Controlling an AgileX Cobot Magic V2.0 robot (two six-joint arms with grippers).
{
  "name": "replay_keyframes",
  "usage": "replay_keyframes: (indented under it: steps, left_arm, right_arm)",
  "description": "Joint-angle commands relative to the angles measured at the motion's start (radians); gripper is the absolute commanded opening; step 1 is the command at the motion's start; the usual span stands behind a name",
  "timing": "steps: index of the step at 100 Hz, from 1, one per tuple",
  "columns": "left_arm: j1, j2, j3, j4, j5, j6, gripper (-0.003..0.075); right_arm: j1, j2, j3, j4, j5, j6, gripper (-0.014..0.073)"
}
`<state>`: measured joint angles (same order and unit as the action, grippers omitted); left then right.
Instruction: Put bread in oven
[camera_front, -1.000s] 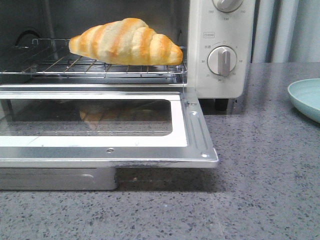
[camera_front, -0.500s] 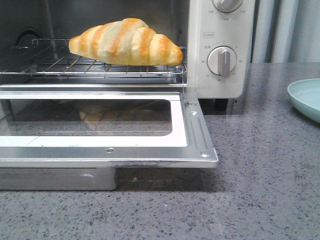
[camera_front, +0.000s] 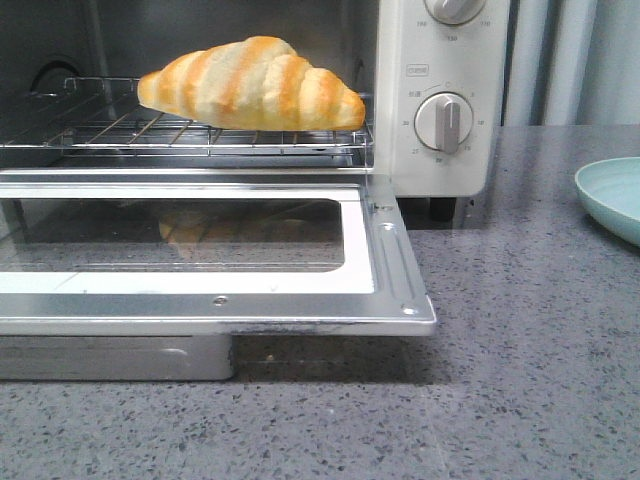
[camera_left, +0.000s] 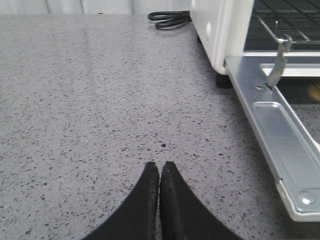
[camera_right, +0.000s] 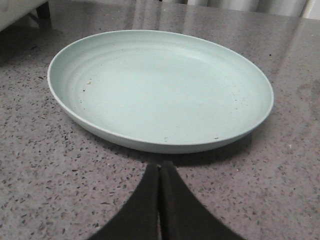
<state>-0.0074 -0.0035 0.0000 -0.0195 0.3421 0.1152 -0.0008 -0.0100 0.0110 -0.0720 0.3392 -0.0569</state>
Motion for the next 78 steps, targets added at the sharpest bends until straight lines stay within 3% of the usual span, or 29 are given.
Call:
replay_keyframes:
  steps: [1, 78]
  left_arm:
    - [-0.006, -0.031, 0.022, -0.022, -0.051, 0.012, -0.0021]
    - [-0.006, -0.031, 0.022, -0.012, -0.057, 0.012, -0.0021]
  right_arm:
    - [-0.007, -0.020, 0.011, 0.010, -0.027, -0.002, -0.0069]
    - [-0.007, -0.020, 0.011, 0.010, -0.027, -0.002, -0.0069]
